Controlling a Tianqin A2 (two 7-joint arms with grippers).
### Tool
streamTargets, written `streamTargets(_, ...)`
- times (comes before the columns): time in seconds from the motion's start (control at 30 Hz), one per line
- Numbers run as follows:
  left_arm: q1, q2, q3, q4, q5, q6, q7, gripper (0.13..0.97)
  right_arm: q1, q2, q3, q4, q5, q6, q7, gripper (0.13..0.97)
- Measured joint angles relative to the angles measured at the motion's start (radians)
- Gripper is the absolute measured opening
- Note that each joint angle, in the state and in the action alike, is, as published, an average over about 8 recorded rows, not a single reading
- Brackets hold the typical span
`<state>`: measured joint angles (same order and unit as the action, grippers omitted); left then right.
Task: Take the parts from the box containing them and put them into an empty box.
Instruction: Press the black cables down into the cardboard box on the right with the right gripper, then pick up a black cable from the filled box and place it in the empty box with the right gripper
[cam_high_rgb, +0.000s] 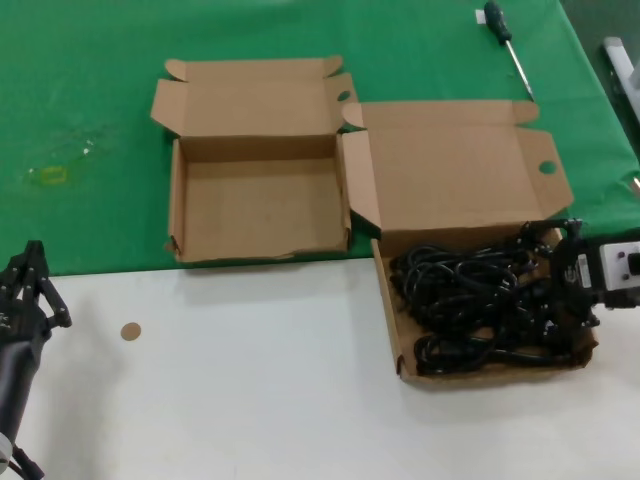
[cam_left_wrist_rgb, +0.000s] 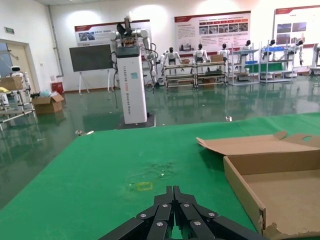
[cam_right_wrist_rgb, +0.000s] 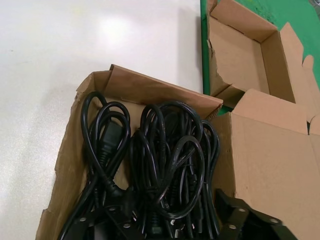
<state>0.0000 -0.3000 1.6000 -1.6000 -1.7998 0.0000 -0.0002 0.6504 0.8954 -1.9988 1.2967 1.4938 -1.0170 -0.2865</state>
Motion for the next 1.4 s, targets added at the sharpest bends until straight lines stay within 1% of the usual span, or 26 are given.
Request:
streamTargets(0.07, 0.0, 0.0, 0.0, 0.0, 0.0, 0.0, 0.0, 0.152, 0.001, -0.003, 0.001, -0.003, -0.003, -0.001, -0.002, 0.658)
streamTargets(0.1, 0.0, 0.0, 0.0, 0.0, 0.0, 0.0, 0.0, 0.152, 0.001, -0.004, 0.002, -0.005, -0.004, -0.002, -0.002, 0.658)
streamTargets(0.37, 0.0, 0.0, 0.0, 0.0, 0.0, 0.0, 0.0, 0.152, -0.008, -0.004, 0.01, -0.008, -0.008, -0.005, -0.009, 0.434)
streamTargets(0.4, 0.0, 0.0, 0.0, 0.0, 0.0, 0.0, 0.0, 0.152, -0.009, -0.003, 0.012, -0.007, -0.008, -0.006, -0.009, 0.434)
streamTargets(0.67, 0.0, 0.0, 0.0, 0.0, 0.0, 0.0, 0.0, 0.152, -0.017, 0.01, 0.022, 0.016, -0.006, -0.018, 0.007, 0.274)
streamTargets(0.8, 0.0, 0.0, 0.0, 0.0, 0.0, 0.0, 0.0, 0.152, -0.017, 0.022, 0.029, 0.036, -0.004, -0.029, 0.025, 0.274)
streamTargets(1.13, 0.0, 0.0, 0.0, 0.0, 0.0, 0.0, -0.001, 0.152, 0.006, 0.043, 0.045, 0.083, 0.005, -0.063, 0.085, 0.238)
streamTargets(1.4, 0.0, 0.0, 0.0, 0.0, 0.0, 0.0, 0.0, 0.152, 0.079, 0.004, 0.047, 0.105, 0.0, -0.071, 0.146, 0.235)
